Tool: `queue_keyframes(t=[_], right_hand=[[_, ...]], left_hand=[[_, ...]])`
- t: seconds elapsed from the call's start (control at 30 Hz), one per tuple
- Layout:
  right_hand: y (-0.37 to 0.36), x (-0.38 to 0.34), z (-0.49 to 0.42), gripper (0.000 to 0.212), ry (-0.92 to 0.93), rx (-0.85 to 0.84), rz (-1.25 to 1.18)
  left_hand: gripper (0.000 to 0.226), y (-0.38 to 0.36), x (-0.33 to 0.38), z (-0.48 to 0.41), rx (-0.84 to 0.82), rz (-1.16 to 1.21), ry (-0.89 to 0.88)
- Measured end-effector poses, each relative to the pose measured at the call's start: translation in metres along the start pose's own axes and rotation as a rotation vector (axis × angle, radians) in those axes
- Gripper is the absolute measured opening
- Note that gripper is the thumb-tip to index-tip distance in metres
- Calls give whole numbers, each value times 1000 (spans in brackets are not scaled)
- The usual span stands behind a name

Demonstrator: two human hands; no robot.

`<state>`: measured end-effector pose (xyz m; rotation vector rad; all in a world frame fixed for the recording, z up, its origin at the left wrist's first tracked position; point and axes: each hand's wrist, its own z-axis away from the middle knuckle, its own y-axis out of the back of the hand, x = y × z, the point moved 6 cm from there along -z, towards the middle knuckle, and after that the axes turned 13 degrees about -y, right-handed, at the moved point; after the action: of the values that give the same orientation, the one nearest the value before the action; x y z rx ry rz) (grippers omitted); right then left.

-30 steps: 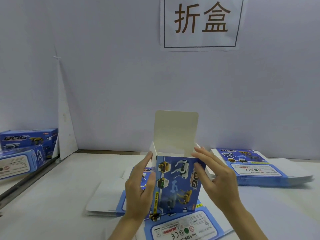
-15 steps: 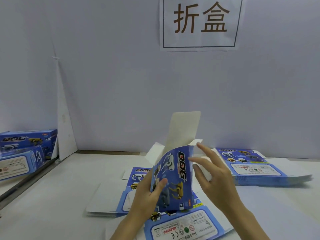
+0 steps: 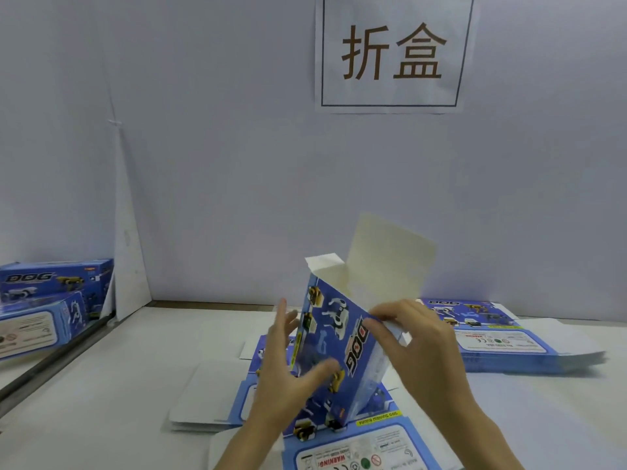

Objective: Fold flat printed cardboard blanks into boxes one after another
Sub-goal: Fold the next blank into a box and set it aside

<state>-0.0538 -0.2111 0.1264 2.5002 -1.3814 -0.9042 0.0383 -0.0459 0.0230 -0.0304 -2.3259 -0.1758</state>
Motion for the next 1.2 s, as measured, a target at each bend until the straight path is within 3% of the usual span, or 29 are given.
queue_keyframes(t=[0.07,0.17,0.23,0.3,0.37,0.43,0.53,0.6,0.7,0.8,0.87,0.93,1.03,1.1,1.2], right_hand=[[-9,-12,4,12,-21,-25,26],[-19,-26,9,13,9,-149,47],[-16,-33,3,17,42,-201,29],[-3,-38,-14,20,81,-125,19],[9,-40,-40,18,122,42,147],[7,-36,-70,35,59,24,317],[-13,-16,-98,51,-168,-261,331],[-21,4,-103,38,-309,-350,208],[-20,46,-94,20,-610,-328,-143],[-26,100,-46,21,-1155,-263,-495],[-51,110,7,27,-1517,-462,-660],[-71,99,41,31,-1682,-684,-779],[-75,92,35,27,-1650,-703,-778],[-63,91,10,19,-1502,-594,-709],[-33,90,-29,22,-1217,-426,-545]], left_hand=[[126,-19,-2,5,-146,-43,19],[139,-29,-2,10,-163,-174,3],[136,-20,-4,7,-107,-166,-9],[134,-7,-5,3,-76,-180,-17],[130,2,-4,0,-66,-213,-18],[124,4,-3,0,-70,-218,4],[126,2,0,-2,-107,-226,-1],[129,0,-1,-2,-136,-225,0],[131,-4,-2,0,-164,-213,24],[132,-8,-2,1,-176,-179,18],[129,-11,0,2,-179,-184,23],[128,-12,3,1,-178,-211,8],[129,-7,5,0,-175,-229,15],[130,-4,8,-1,-187,-208,22],[129,-11,16,-4,-192,-201,20]])
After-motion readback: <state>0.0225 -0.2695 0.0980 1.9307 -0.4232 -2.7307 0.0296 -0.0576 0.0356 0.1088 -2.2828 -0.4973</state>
